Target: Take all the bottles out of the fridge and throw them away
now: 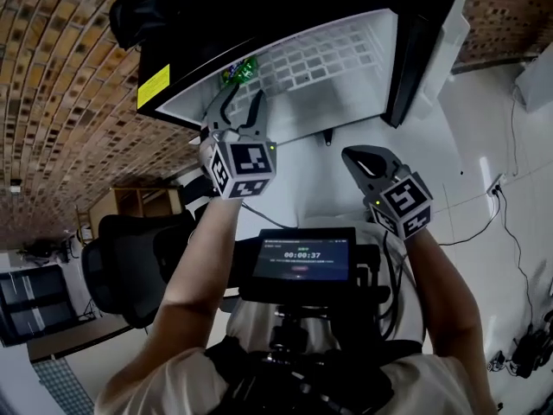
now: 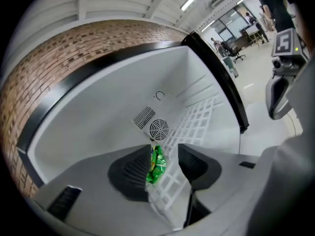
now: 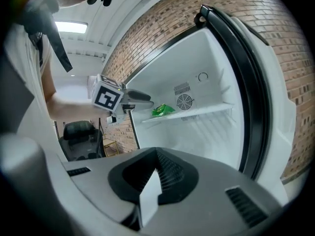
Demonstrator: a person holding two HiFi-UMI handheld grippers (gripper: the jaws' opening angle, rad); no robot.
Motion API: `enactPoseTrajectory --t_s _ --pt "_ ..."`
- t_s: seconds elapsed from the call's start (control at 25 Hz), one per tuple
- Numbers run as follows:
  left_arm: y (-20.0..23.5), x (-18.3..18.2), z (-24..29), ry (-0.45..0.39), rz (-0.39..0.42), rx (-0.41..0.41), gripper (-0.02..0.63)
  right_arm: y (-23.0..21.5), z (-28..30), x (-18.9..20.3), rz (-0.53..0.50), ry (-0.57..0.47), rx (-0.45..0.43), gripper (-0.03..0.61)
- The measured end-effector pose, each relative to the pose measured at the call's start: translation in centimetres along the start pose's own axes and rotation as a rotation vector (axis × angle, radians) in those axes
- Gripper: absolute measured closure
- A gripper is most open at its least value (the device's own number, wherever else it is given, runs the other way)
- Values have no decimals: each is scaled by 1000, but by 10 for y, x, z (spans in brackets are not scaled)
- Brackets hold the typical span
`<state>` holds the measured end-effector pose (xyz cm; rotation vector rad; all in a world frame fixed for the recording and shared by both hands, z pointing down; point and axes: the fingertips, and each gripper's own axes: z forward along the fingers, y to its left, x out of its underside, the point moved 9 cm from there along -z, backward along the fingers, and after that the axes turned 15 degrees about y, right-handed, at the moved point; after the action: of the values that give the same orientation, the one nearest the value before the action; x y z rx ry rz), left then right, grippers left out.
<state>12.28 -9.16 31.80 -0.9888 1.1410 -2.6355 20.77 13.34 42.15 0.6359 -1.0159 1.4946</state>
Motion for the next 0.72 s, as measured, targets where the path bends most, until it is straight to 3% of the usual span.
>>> enactPoseTrajectory --t_s 0.24,0.44,0.64,0.72 --pt "5 3 57 206 77 -55 426 -17 -18 11 37 -7 36 578" --pt "11 0 79 290 107 -146 427 -39 -37 23 87 -9 78 578" --pt "14 2 101 386 149 -118 431 -56 -40 26 131 -25 56 578" --pt "18 -1 102 389 142 -124 536 -61 -41 24 128 -28 43 578"
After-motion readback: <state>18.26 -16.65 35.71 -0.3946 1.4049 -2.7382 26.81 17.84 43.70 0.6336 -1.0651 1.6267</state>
